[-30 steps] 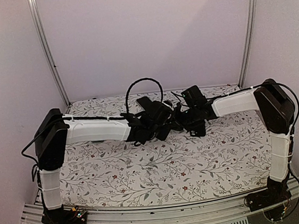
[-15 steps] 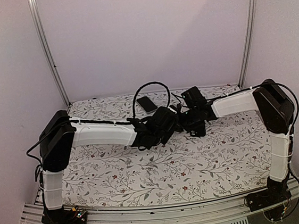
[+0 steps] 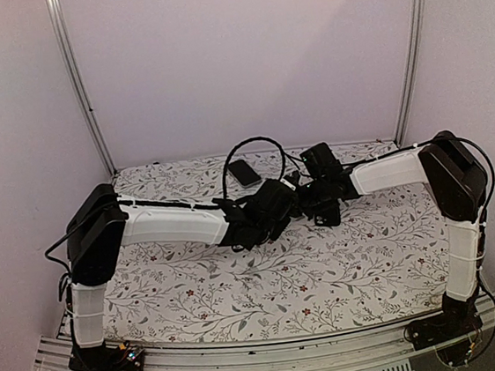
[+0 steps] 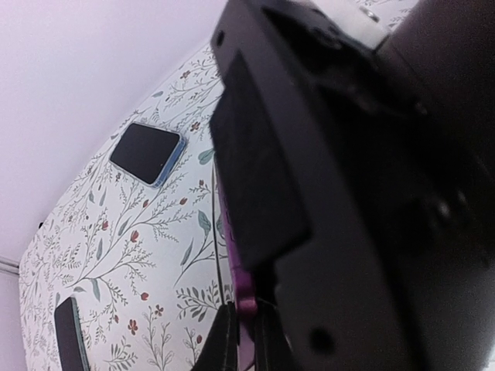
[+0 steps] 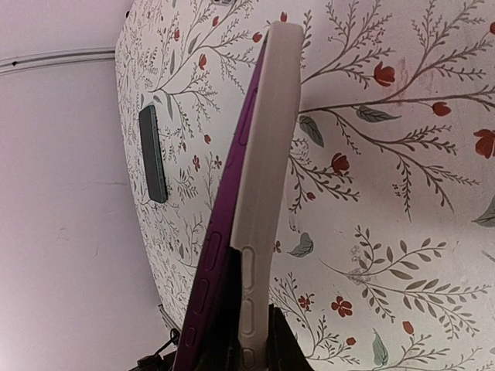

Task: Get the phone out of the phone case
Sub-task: Remove the phone from the phone case.

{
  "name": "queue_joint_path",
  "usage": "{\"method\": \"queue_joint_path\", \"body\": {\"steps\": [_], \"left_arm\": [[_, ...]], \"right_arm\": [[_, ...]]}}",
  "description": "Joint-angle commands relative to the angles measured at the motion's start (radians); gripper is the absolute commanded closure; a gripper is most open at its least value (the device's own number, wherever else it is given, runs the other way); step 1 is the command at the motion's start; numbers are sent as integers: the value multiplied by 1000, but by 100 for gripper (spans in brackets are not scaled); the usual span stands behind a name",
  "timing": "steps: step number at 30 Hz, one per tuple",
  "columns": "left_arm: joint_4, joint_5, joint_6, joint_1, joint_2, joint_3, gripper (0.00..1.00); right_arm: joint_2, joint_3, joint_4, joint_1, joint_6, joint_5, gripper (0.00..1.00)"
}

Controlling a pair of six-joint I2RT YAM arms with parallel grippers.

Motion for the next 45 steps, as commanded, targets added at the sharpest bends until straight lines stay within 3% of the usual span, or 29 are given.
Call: {"method": "queue_joint_path", "body": {"steps": [1,24,45], "left_arm": [[-20,-10,-15,16,35,-33,100],[28,56,-128,43,-248,-100,100],[40,121,-205,87,-377,-153,100]], "right_arm": [[-58,19,110,29,-12,-120,100],[-54,-21,69,27,-62,-18,100],[-91,-80,51,-31,-128,33,100]]}}
